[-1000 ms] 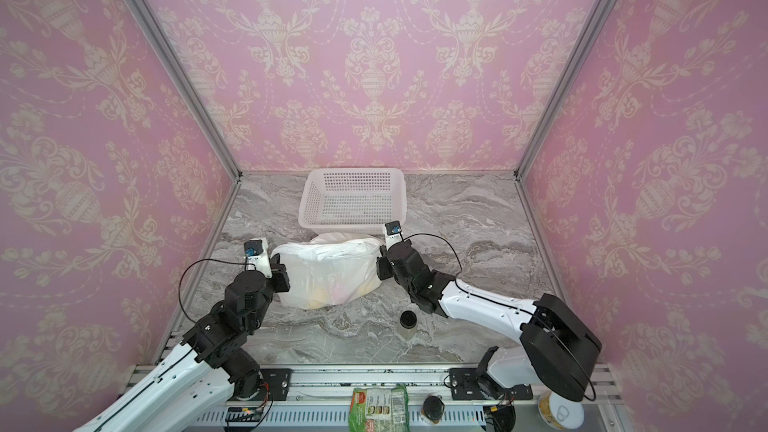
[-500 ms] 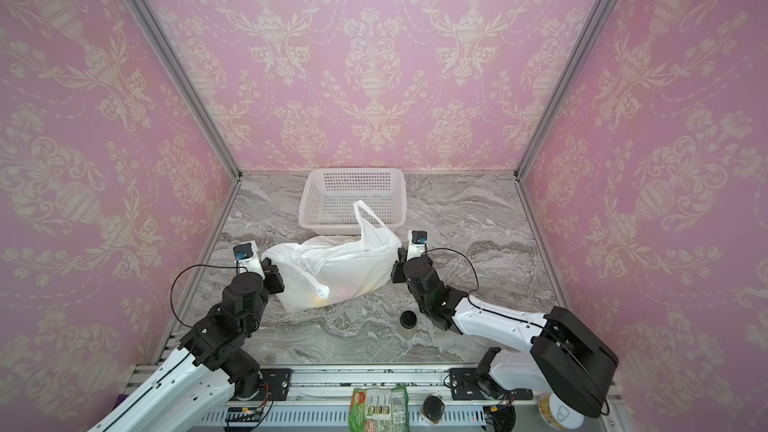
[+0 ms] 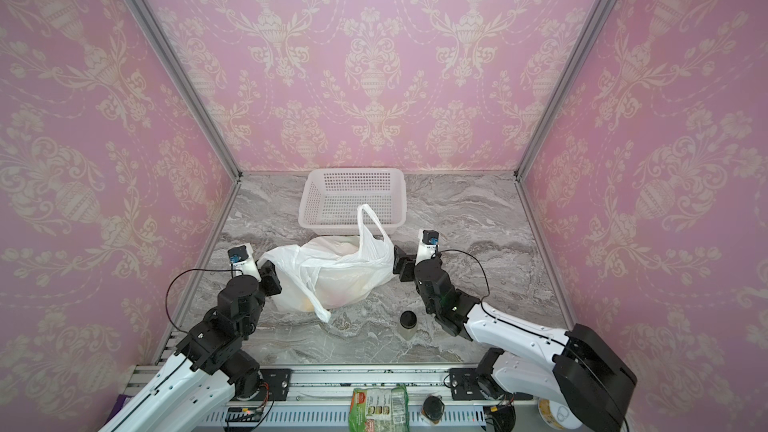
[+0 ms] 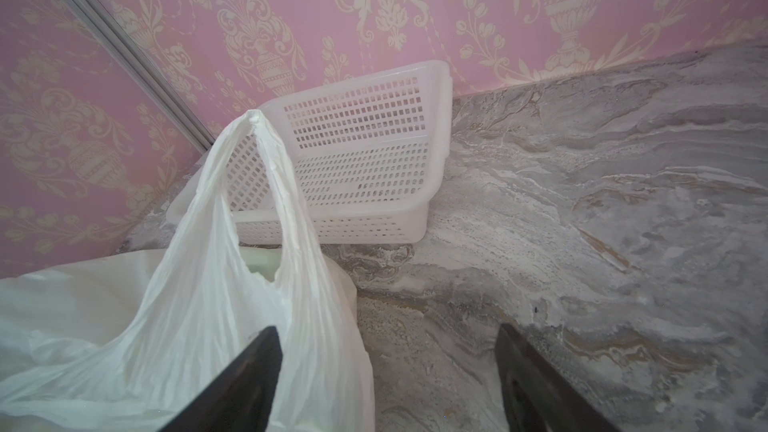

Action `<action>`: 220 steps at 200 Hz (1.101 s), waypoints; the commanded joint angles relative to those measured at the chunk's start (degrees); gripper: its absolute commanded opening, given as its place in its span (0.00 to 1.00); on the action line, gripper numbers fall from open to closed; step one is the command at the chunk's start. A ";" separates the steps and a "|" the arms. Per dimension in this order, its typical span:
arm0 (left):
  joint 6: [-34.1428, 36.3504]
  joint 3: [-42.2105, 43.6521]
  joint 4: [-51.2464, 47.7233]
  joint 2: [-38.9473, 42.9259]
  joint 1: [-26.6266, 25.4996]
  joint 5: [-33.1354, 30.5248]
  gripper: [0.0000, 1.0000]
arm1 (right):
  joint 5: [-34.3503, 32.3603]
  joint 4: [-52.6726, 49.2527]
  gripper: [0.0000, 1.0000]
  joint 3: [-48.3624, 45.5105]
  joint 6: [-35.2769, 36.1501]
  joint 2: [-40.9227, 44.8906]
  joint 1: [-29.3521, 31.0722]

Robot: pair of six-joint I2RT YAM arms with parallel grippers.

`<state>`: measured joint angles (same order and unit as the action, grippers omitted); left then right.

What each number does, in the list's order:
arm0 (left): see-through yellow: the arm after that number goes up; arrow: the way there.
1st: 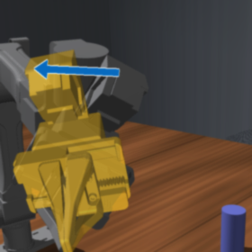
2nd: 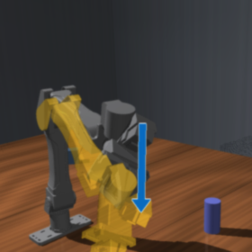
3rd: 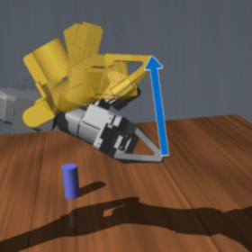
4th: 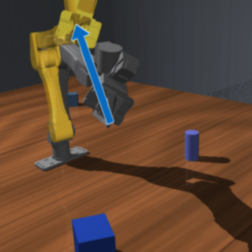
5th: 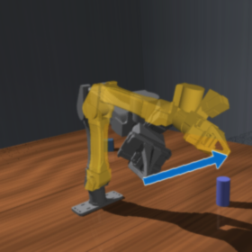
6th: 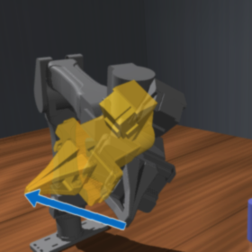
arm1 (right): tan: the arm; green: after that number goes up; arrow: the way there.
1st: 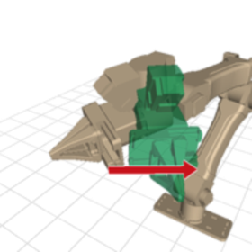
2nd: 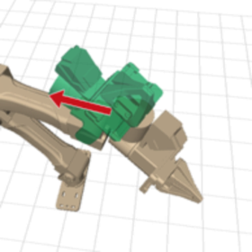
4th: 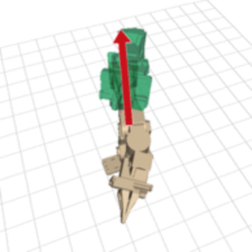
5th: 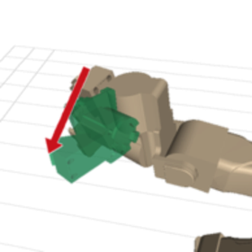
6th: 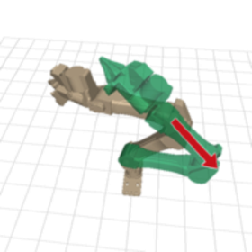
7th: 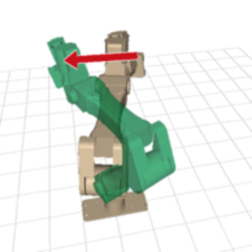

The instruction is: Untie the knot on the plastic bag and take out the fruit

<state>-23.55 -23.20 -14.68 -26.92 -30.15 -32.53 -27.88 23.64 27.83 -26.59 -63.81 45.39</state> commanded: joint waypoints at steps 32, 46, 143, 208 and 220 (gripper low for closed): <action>-0.26 -1.25 -2.00 0.04 0.44 2.57 0.66 | 13.88 -15.54 1.00 16.44 7.05 -4.53 -1.99; -0.36 -1.23 -2.50 -0.09 0.44 2.33 0.70 | 18.26 -17.88 0.99 20.16 8.08 -8.48 -2.75; 0.17 -2.69 -2.64 -1.82 0.45 2.10 0.74 | 25.32 -25.47 0.72 33.59 6.51 -25.69 -8.34; 1.28 -11.83 -9.90 -3.51 0.47 5.33 0.92 | 20.05 -23.19 0.00 34.80 0.24 -23.60 -8.58; 1.08 -14.35 -11.85 -2.91 0.44 5.90 0.95 | 16.03 -22.90 0.00 34.28 -1.50 -22.07 -8.63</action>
<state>-22.98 -31.53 -21.34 -31.14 -30.15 -28.71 -5.02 -0.36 61.23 -23.62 -89.43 36.88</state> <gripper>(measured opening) 0.930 0.045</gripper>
